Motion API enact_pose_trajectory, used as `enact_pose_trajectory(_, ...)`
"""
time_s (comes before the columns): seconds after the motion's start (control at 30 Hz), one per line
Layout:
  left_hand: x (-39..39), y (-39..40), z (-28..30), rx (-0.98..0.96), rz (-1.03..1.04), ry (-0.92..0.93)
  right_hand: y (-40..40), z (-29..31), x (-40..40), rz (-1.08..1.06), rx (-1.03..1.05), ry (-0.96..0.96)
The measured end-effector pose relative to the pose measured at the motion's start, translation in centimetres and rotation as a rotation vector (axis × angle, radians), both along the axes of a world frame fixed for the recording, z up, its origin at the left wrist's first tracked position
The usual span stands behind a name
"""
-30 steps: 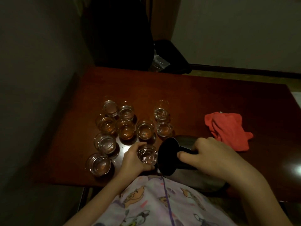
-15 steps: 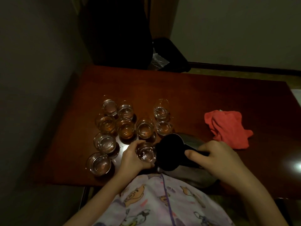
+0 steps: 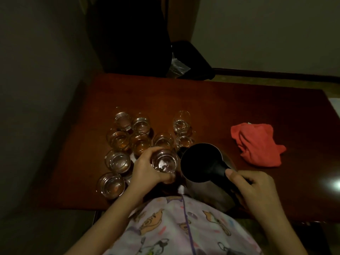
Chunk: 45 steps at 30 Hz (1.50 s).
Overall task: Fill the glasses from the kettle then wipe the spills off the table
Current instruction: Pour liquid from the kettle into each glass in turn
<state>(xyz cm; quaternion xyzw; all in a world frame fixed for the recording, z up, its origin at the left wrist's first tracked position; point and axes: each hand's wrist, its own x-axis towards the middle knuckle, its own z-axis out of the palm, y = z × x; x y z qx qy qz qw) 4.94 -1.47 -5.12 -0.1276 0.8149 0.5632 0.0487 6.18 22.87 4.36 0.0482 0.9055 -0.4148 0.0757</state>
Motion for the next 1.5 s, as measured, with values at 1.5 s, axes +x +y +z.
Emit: enact_pose_trajectory(1.5, -17.1, -2.7, 0.2, -0.554, -0.244, -0.150, -1.5, -0.9, 0.5, -0.210, -0.203, -0.080)
